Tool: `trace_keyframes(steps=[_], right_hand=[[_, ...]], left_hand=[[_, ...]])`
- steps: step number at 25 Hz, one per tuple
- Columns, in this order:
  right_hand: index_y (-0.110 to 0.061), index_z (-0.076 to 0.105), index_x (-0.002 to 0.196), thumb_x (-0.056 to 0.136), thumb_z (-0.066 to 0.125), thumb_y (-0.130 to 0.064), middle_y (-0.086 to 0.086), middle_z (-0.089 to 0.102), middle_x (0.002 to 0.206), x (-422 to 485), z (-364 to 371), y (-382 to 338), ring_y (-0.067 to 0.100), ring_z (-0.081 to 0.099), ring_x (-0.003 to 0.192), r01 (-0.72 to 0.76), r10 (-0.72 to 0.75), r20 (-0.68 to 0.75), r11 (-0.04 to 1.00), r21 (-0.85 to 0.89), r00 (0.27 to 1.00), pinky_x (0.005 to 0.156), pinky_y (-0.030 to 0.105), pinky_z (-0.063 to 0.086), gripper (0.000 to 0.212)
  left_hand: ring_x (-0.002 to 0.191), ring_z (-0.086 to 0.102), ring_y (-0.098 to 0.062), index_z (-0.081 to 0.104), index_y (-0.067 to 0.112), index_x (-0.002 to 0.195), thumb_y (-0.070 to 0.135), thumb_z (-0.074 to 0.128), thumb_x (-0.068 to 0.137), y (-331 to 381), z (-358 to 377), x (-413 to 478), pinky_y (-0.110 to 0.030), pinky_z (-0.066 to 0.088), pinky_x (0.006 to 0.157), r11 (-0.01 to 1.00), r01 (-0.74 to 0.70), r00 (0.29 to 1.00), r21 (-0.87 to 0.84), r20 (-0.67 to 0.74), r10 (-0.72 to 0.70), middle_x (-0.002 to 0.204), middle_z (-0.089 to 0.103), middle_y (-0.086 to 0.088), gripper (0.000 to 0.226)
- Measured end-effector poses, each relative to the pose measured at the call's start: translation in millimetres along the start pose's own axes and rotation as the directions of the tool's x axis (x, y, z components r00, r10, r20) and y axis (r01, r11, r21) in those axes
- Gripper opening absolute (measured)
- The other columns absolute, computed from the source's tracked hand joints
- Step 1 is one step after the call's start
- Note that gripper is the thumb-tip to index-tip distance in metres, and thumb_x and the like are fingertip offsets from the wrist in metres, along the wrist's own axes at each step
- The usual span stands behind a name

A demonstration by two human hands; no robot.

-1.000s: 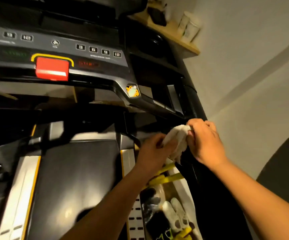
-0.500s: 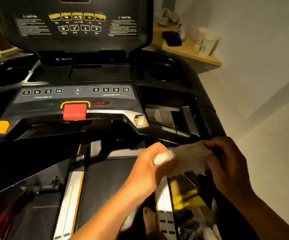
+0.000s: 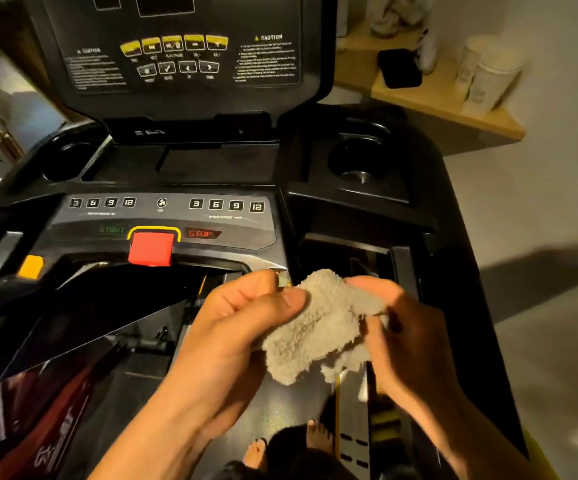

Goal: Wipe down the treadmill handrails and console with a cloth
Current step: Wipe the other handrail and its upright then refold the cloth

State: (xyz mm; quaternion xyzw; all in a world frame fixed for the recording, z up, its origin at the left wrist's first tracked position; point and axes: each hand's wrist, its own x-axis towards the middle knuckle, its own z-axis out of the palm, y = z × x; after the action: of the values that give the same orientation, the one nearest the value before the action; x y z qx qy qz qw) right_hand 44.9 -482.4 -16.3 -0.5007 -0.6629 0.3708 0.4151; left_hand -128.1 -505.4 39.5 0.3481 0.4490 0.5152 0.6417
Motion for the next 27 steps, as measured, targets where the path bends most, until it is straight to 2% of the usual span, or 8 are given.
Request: trace_keyframes(steps=[6, 9, 12, 15, 18, 21, 24, 27], right_hand=[[-0.026, 0.063, 0.093, 0.095, 0.045, -0.001, 0.005, 0.070, 0.084, 42, 4, -8, 0.013, 0.067, 0.073, -0.339, 0.377, 0.022, 0.804, 0.488, 0.926, 0.058, 0.026, 0.054, 0.031], [-0.024, 0.064, 0.107, 0.091, 0.046, -0.012, 0.003, 0.073, 0.103, 25, 9, -20, 0.016, 0.070, 0.095, -0.419, 0.303, 0.294, 0.568, 0.708, 0.907, 0.073, 0.027, 0.057, 0.027], [-0.035, 0.063, 0.097, 0.090, 0.060, -0.010, -0.011, 0.073, 0.094, 31, 12, -16, 0.005, 0.069, 0.090, -0.277, 0.246, 0.129, 0.885, 0.374, 0.961, 0.072, 0.017, 0.055, 0.026], [-0.031, 0.061, 0.096, 0.089, 0.060, -0.005, -0.013, 0.064, 0.092, 83, 21, 1, 0.000, 0.062, 0.087, -0.204, 0.202, -0.159, 0.979, 0.004, 0.966, 0.066, 0.004, 0.047, 0.027], [-0.018, 0.070, 0.107, 0.081, 0.059, 0.005, 0.002, 0.061, 0.105, 119, 57, 15, 0.013, 0.060, 0.095, -0.071, 0.037, -0.165, 0.976, -0.206, 0.986, 0.074, -0.007, 0.034, 0.036], [-0.024, 0.067, 0.118, 0.086, 0.056, -0.003, -0.002, 0.064, 0.111, 103, 66, 32, 0.011, 0.054, 0.106, -0.172, 0.171, -0.027, 0.966, -0.195, 0.985, 0.090, -0.001, 0.035, 0.040], [-0.031, 0.069, 0.108, 0.086, 0.064, -0.024, 0.002, 0.069, 0.102, 86, 50, 48, 0.020, 0.060, 0.104, -0.325, 0.340, 0.209, 0.940, -0.102, 0.917, 0.087, 0.038, 0.055, 0.023], [-0.033, 0.068, 0.102, 0.089, 0.059, -0.031, -0.007, 0.070, 0.093, 108, 62, 44, 0.022, 0.058, 0.103, -0.263, 0.263, -0.019, 0.960, -0.100, 0.965, 0.083, 0.028, 0.049, 0.016]], left_hand=[[0.079, 0.071, -0.031, 0.058, 0.020, 0.110, -0.002, 0.074, 0.076, -34, -5, 25, -0.036, 0.058, 0.071, 0.926, -0.082, 0.996, 0.369, -0.006, 0.090, 0.111, 0.067, 0.000, 0.044], [0.066, 0.069, -0.012, 0.061, 0.015, 0.107, -0.009, 0.069, 0.081, -37, 1, 35, -0.022, 0.054, 0.063, 0.899, -0.101, 0.977, 0.425, -0.127, 0.169, 0.082, 0.069, 0.004, 0.036], [0.060, 0.061, -0.006, 0.064, 0.019, 0.102, 0.002, 0.072, 0.082, -36, 3, 36, -0.019, 0.050, 0.060, 0.791, -0.157, 0.964, 0.591, -0.081, 0.253, 0.083, 0.065, 0.003, 0.028], [0.090, 0.062, -0.009, 0.063, 0.022, 0.113, 0.022, 0.067, 0.085, -24, -28, 49, -0.024, 0.051, 0.078, 0.228, -0.250, 0.877, 0.941, 0.121, 0.464, 0.121, 0.058, 0.008, 0.028], [0.123, 0.049, -0.028, 0.059, 0.018, 0.127, 0.038, 0.058, 0.086, -20, -56, 59, -0.045, 0.047, 0.096, -0.202, -0.163, 0.893, 0.966, 0.232, 0.385, 0.141, 0.051, -0.002, 0.046], [0.137, 0.040, -0.030, 0.056, 0.018, 0.133, 0.044, 0.052, 0.088, -36, -63, 58, -0.051, 0.038, 0.105, -0.235, -0.161, 0.931, 0.959, 0.226, 0.287, 0.145, 0.049, -0.004, 0.052], [0.141, 0.035, -0.029, 0.054, 0.018, 0.136, 0.045, 0.048, 0.090, -40, -65, 57, -0.051, 0.034, 0.110, -0.245, -0.166, 0.930, 0.955, 0.235, 0.284, 0.148, 0.045, -0.003, 0.054], [0.142, 0.033, -0.028, 0.052, 0.019, 0.138, 0.048, 0.045, 0.091, -37, -67, 58, -0.050, 0.032, 0.113, -0.271, -0.186, 0.923, 0.944, 0.263, 0.281, 0.149, 0.043, -0.002, 0.055]])
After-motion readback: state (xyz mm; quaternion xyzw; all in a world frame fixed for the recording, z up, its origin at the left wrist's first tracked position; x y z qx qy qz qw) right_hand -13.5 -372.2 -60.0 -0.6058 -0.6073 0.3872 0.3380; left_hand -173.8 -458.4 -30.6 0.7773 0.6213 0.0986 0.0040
